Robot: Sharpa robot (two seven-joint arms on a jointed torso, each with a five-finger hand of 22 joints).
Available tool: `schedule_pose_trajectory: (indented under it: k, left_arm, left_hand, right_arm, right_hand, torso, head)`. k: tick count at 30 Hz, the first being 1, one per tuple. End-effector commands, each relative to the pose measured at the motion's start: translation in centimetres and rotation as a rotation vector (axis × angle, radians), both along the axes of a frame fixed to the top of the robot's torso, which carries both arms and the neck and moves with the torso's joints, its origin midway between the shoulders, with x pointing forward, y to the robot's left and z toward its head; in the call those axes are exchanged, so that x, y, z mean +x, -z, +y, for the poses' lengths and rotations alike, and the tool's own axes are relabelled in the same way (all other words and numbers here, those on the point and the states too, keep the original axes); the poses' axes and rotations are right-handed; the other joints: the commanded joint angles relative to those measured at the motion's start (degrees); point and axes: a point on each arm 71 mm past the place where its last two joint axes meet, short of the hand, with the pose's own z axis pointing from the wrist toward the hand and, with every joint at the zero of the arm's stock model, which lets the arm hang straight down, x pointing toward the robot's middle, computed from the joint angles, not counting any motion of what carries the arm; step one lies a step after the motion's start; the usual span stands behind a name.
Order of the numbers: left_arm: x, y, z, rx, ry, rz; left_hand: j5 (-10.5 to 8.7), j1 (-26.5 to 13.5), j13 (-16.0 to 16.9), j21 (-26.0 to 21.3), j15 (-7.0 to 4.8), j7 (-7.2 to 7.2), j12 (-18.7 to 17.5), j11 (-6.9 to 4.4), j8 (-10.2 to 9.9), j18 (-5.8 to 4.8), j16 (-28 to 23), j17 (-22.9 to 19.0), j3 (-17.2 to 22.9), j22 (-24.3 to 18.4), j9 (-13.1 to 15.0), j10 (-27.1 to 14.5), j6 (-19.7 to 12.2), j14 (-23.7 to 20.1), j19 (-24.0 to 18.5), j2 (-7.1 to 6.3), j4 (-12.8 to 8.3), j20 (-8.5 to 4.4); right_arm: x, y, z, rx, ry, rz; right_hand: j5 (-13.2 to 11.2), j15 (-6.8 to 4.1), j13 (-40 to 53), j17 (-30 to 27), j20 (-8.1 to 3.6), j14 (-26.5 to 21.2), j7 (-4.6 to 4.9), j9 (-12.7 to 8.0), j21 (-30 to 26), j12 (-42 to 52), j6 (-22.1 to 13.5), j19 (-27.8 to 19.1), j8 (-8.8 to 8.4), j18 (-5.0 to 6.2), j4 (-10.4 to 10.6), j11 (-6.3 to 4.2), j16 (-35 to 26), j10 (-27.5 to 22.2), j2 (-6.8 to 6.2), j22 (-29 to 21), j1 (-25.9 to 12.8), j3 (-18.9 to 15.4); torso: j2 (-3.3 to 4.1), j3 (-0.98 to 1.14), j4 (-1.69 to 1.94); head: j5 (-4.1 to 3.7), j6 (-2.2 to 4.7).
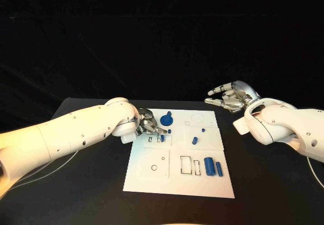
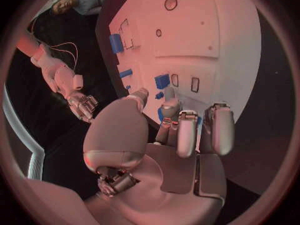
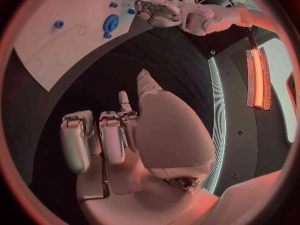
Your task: Assemble the parts on the task board
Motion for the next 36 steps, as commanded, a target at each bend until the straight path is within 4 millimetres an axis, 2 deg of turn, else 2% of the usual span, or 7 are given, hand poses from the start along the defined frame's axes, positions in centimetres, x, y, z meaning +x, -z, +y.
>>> schedule_pose_trajectory:
  k: [1,19,36]
  left_arm:
    - [0.0,0.0,-0.3,0.036,0.023,0.008]
    - [0.4,0.2,-1.1,0.062,0.043,0.026]
    - [0.5,0.5,-1.5,0.072,0.055,0.048]
  left_hand:
    - [-0.19,-1.0,0.0,0.3,-0.48,-0.3,0.1,-0.03,0.5,-0.45,0.2,13.8,-0.5,1.0,0.3,0.3,0.3,5.4,0.6,0.03,0.0,-0.05]
    - [-0.16,-2.2,0.0,0.4,-0.57,-0.46,0.1,-0.14,0.9,-0.5,0.3,13.9,-1.3,1.2,1.1,0.1,0.4,5.5,0.7,0.33,-0.1,-0.15]
    - [-0.09,-0.3,0.3,0.5,-0.8,-0.76,0.1,-0.41,1.6,-0.54,0.4,14.1,-0.8,1.5,2.5,0.1,0.3,5.6,0.8,0.93,-0.3,-0.3]
  right_arm:
    - [0.0,0.0,0.1,-0.021,-0.019,0.004]
    - [0.1,0.1,0.0,-0.028,-0.017,0.012]
    - [0.1,0.2,0.0,-0.03,-0.019,0.017]
  right_hand:
    - [-0.4,-0.47,11.0,13.0,-0.22,5.6,-0.18,0.0,0.3,-0.1,0.1,6.0,0.17,-0.82,0.0,-0.44,-0.2,2.2,-0.01,15.1,-0.5,-0.2]
    - [-0.3,-0.48,10.9,12.9,-0.25,5.5,-0.18,0.0,0.3,-0.2,-0.1,6.0,0.21,-0.82,0.1,-0.45,-0.2,2.0,0.06,15.1,-0.9,-0.3]
    - [-0.3,-0.5,11.0,12.8,-0.27,5.5,-0.19,0.0,0.3,-0.2,-0.1,6.0,0.26,-0.82,0.1,-0.45,-0.2,2.1,0.13,15.1,-1.0,-0.4]
  torso:
    - [-0.03,0.0,0.04]
    - [-0.02,-0.02,-0.04]
    - [0.0,-0.03,0.02]
  head:
    - [-0.19,-0.03]
    - [-0.21,-0.6]
    - [-0.14,-1.22]
